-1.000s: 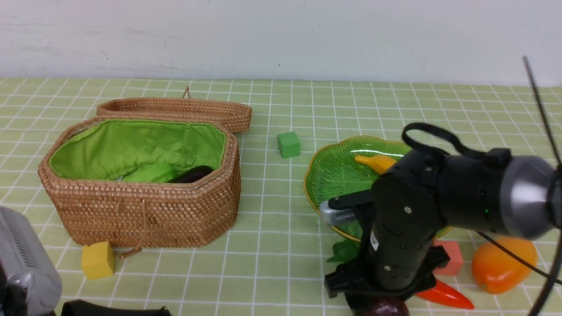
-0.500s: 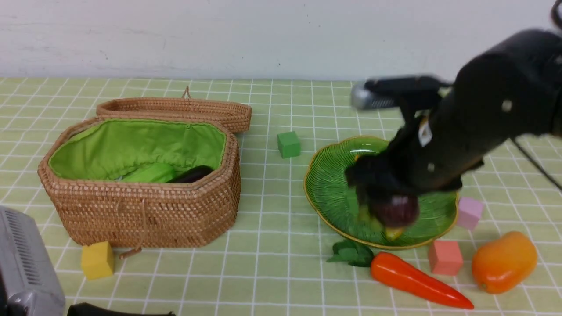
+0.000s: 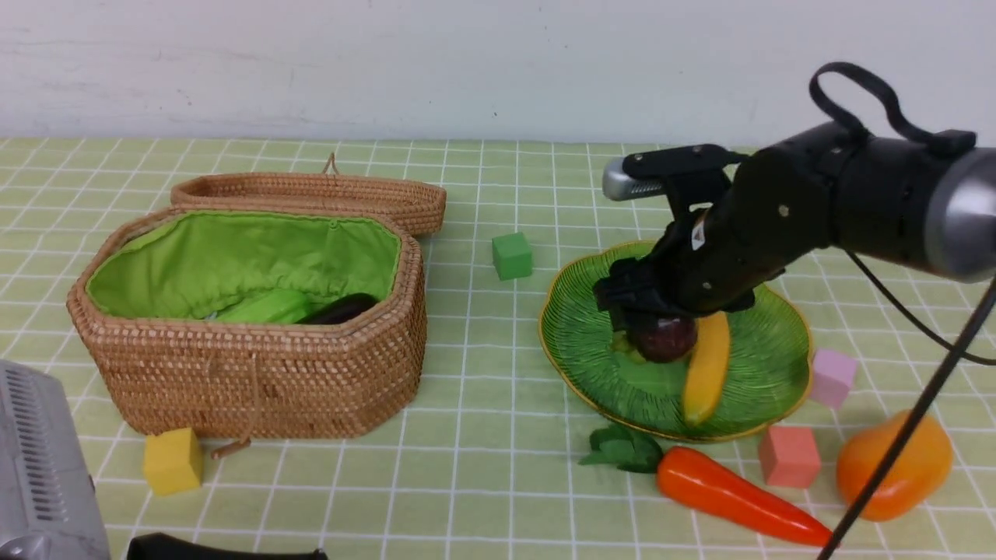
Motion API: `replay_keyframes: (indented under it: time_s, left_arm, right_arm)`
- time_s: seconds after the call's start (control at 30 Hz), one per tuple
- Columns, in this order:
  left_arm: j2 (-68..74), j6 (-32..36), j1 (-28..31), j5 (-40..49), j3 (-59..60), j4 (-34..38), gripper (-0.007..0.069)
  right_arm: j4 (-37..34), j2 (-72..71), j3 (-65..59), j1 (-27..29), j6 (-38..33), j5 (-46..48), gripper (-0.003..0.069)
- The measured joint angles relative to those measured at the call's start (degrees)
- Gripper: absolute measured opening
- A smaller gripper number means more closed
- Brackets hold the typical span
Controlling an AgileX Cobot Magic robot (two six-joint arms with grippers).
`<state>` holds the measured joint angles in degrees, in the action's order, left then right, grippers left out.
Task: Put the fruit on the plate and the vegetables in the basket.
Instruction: Use the right arm to grab a mangosteen and put it into the right plate, then use the right arm to grab a mango and put it into the right plate
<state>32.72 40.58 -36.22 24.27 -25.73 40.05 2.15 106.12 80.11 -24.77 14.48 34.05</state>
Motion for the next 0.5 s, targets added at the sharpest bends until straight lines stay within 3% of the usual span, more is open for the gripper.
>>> replay_keyframes:
  time_s: [0.1,0.2,0.33,0.47,0.5]
  left_arm:
    - [0.0,0.0,0.0,0.8,0.0,0.0,-0.0013]
    - [0.0,0.0,0.0,1.0,0.0,0.0,-0.0013]
    - [0.0,0.0,0.0,1.3,0.0,0.0,-0.0013]
    - [0.0,0.0,0.0,1.5,0.0,0.0,-0.0013]
    - [0.0,0.0,0.0,1.6,0.0,0.0,-0.0013]
  right_arm:
    - [0.9,0.2,0.0,0.0,-0.2,-0.3,0.0661]
    - [1.3,0.0,0.1,0.0,-0.2,-0.1,0.0675]
    - [1.5,-1.7,0.9,0.0,-0.2,3.2,0.0649]
    - [1.6,-6.2,3.8,0.0,-0.2,13.4,0.056]
    - [2.7,-9.2,4.5,0.0,-0.2,19.4,0.0496]
